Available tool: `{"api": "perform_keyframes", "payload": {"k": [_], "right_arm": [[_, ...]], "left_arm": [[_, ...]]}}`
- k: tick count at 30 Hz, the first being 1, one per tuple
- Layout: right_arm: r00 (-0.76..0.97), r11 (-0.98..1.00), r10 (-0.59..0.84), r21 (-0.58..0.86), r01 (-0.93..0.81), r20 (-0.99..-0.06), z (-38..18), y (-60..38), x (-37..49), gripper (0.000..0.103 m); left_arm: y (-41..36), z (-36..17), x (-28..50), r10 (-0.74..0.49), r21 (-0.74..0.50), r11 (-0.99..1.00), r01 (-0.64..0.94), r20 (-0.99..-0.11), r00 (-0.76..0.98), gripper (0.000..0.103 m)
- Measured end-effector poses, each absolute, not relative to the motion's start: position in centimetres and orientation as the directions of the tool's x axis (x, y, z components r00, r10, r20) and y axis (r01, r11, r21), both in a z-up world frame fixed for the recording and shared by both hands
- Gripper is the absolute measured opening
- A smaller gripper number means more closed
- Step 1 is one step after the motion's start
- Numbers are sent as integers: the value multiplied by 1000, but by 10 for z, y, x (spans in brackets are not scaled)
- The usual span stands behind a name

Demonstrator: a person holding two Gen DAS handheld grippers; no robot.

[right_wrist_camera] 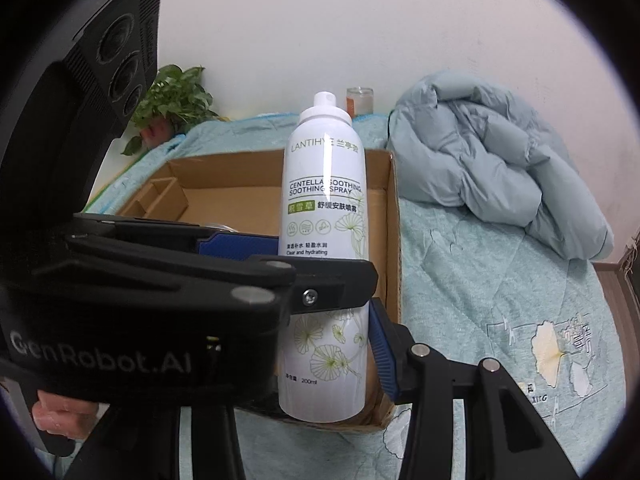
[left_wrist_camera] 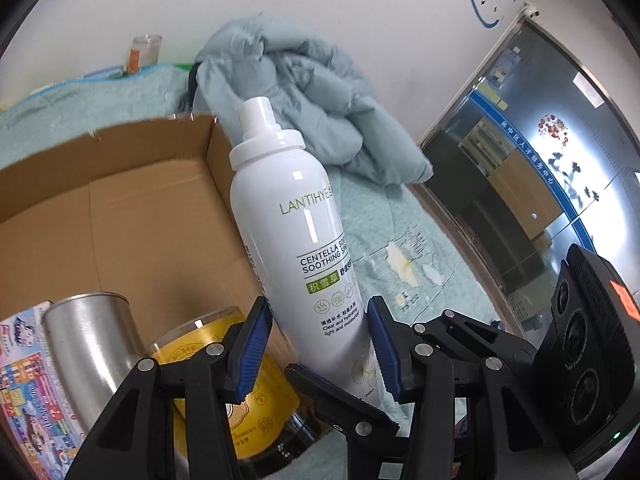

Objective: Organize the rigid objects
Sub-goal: 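Carry the spray bottle into the box and stand it beside the yellow can, then open the right gripper and withdraw from the box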

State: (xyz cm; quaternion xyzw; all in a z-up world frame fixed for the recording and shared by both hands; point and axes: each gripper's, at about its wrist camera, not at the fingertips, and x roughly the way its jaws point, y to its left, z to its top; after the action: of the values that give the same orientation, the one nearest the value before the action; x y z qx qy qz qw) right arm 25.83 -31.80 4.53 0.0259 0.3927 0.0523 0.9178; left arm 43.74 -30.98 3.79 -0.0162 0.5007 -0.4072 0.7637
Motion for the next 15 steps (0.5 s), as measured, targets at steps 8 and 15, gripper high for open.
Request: {"api": "perform_keyframes", "payload": {"k": [8, 15], "right_arm": [[650, 994, 106, 103, -42, -752, 7, -328, 265, 43], [620, 992, 115, 120, -34, -776, 3, -332, 266, 44]], "left_arm": [[-335, -4, 447, -577, -419, 689, 591, -810, 99, 46], [-337, -3, 436, -562, -414, 697, 585, -823, 88, 48]]}}
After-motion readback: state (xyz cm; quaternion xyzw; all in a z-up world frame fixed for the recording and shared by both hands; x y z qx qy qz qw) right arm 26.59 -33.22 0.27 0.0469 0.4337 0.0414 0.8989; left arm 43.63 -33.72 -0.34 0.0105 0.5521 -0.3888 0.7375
